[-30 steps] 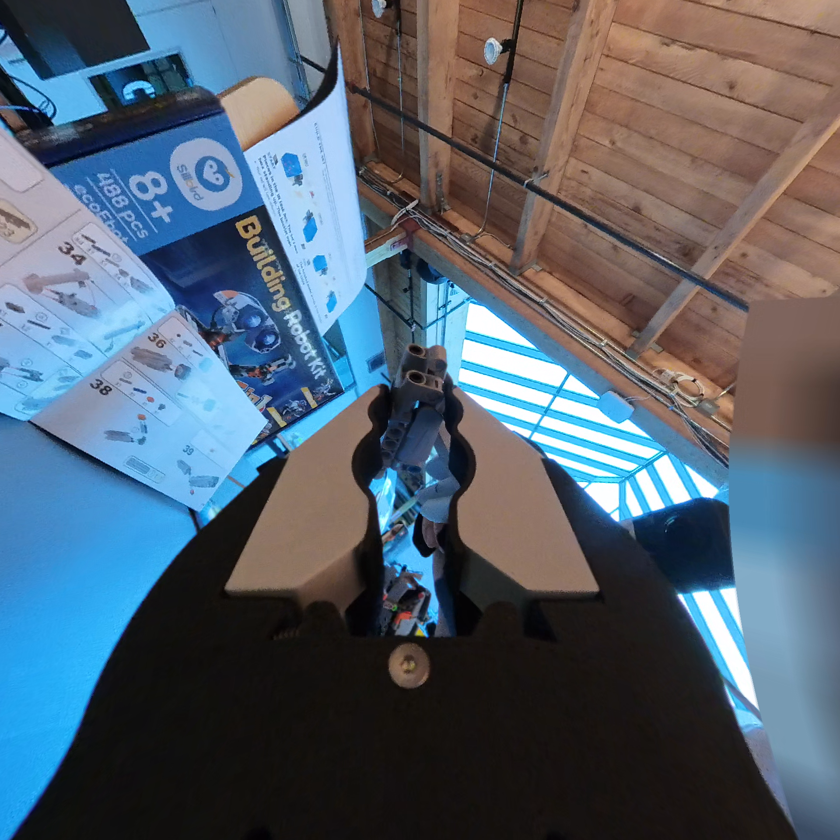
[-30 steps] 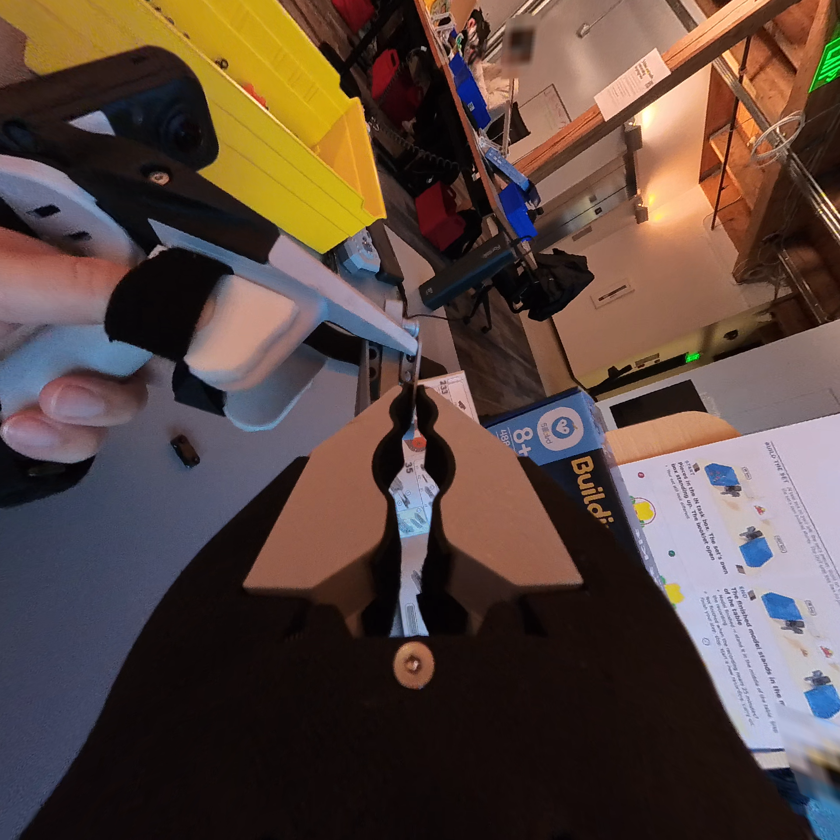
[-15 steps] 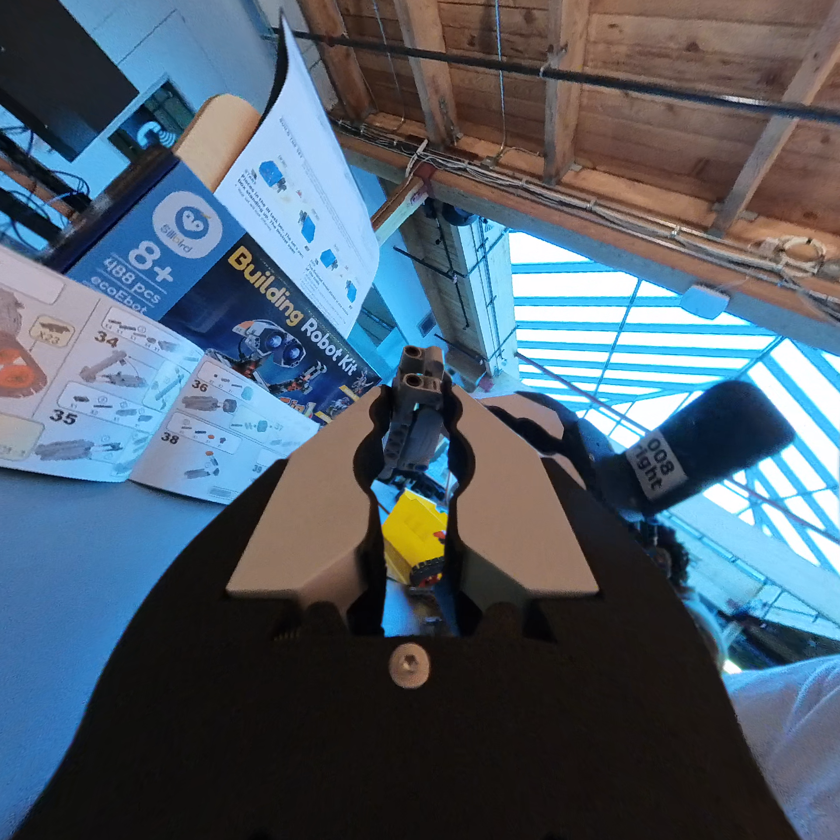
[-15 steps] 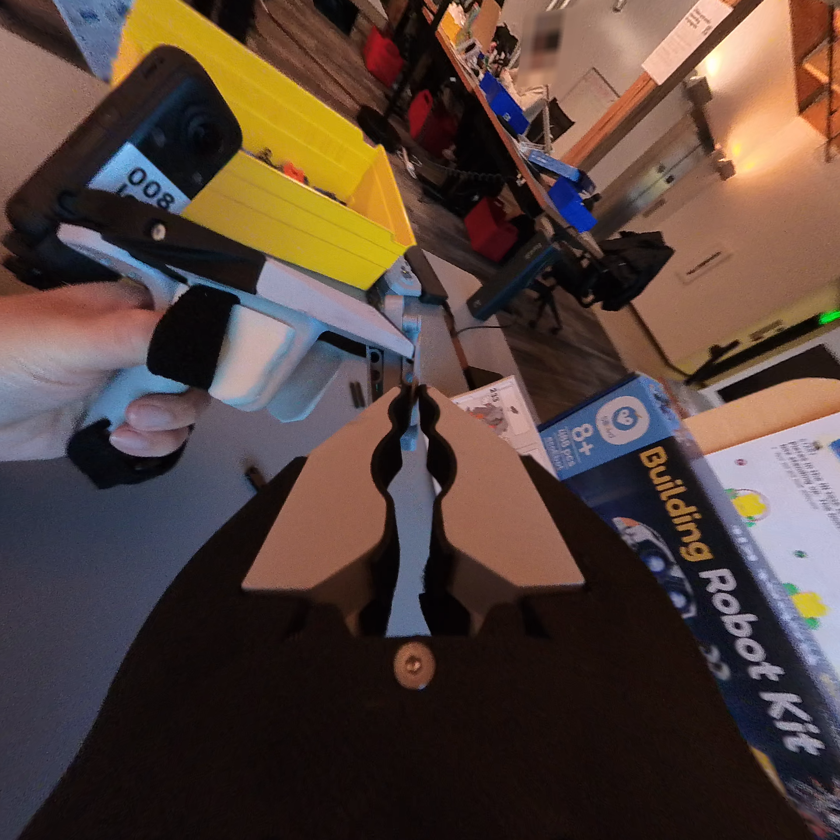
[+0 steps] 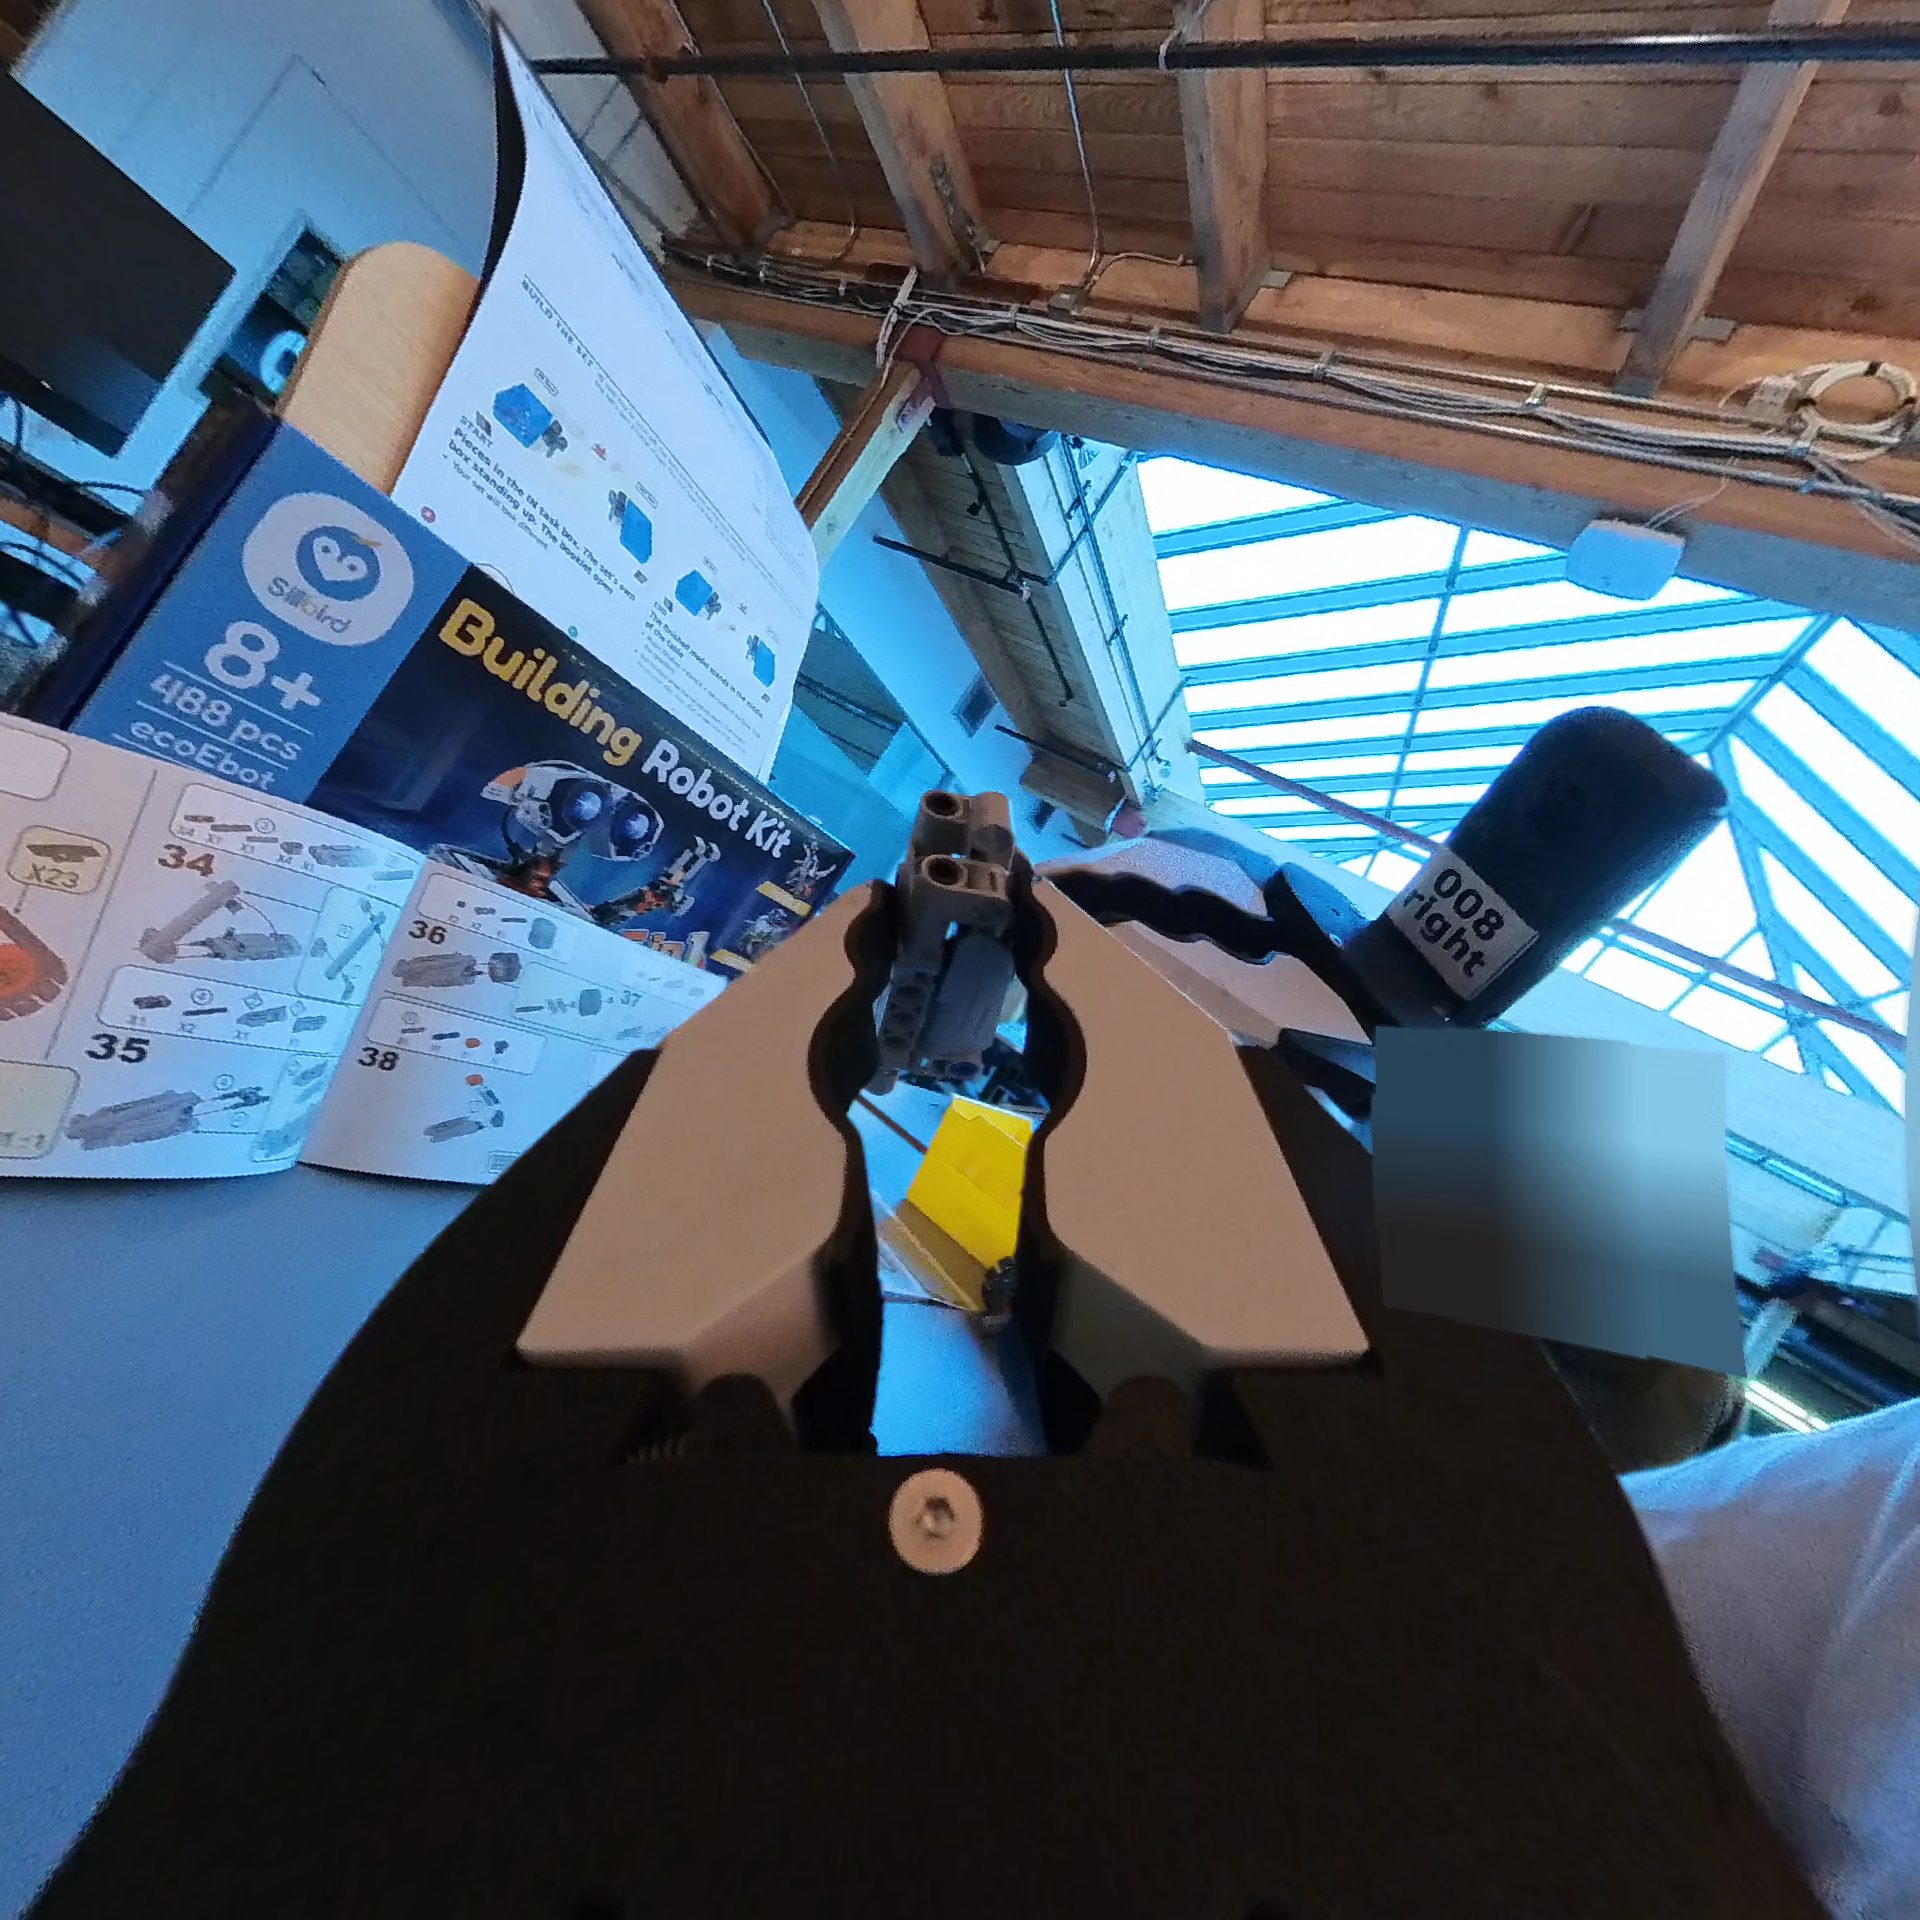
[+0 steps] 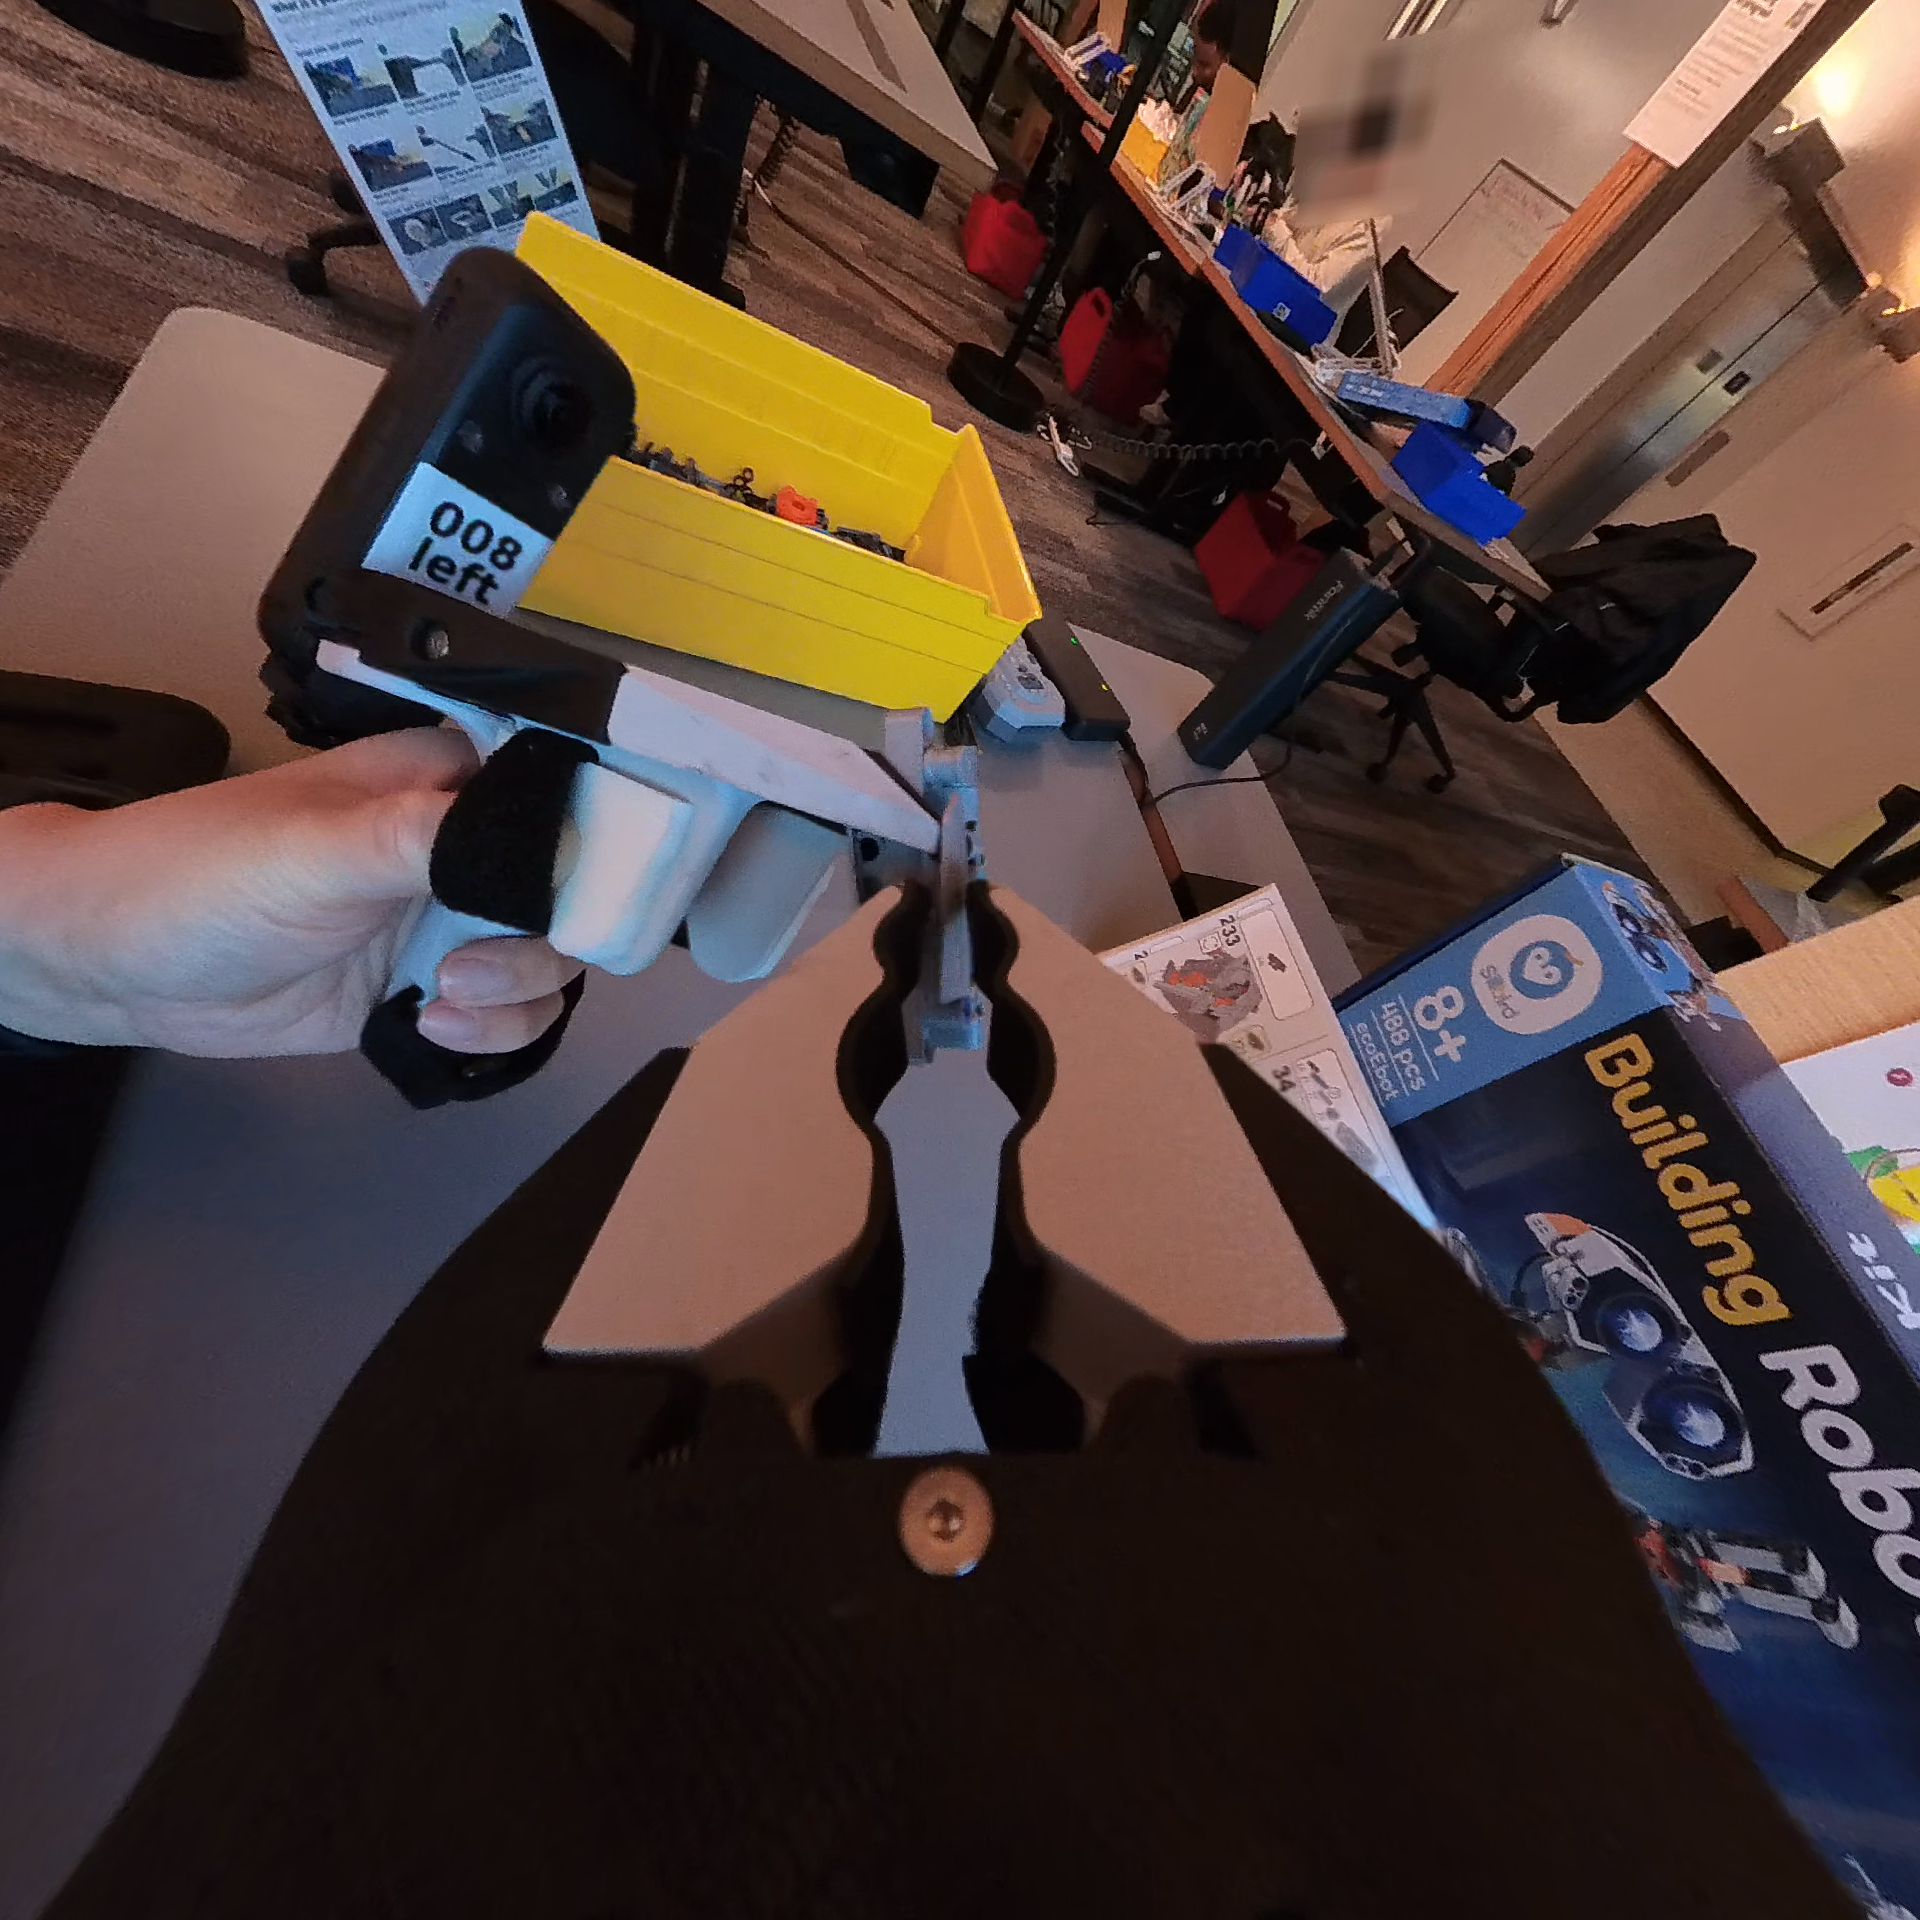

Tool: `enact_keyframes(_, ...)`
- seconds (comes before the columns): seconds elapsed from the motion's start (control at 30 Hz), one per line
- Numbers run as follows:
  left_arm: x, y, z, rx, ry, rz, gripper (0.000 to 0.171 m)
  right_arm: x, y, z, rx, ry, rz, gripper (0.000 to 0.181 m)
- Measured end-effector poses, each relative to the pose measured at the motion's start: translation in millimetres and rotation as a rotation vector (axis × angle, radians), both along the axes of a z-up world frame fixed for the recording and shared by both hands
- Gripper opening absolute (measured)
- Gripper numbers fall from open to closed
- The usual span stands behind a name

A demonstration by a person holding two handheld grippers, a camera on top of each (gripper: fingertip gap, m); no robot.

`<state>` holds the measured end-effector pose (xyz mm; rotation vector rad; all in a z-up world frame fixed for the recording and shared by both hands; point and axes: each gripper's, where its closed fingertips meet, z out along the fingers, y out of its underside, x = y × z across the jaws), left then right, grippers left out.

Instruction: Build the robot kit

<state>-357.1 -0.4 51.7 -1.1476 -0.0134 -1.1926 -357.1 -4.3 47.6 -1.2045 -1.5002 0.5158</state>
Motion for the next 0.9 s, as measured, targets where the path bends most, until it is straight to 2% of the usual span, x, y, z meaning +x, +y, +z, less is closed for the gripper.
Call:
enact_keyframes(0.3,2,-1,0,0.005,0.012,-0.004,0.021,1,-1,10,-0.06,0.071,0.008,0.008)
enact_keyframes(0.53,0,2,-1,-0.01,-0.002,-0.001,0.021,-2,1,2,-0.014,0.023,-0.018,0.003)
enact_keyframes(0.7,1,4,-1,-0.033,-0.089,-0.073,0.021,-1,3,3,-0.006,0.027,-0.036,0.002)
enact_keyframes(0.8,1,5,-1,-0.05,-0.133,-0.108,0.032,-1,8,0,0.048,0.004,-0.072,0.002)
enact_keyframes(0.9,-2,8,-1,-0.08,-0.199,-0.146,0.032,-2,9,-2,0.066,-0.003,-0.09,0.002)
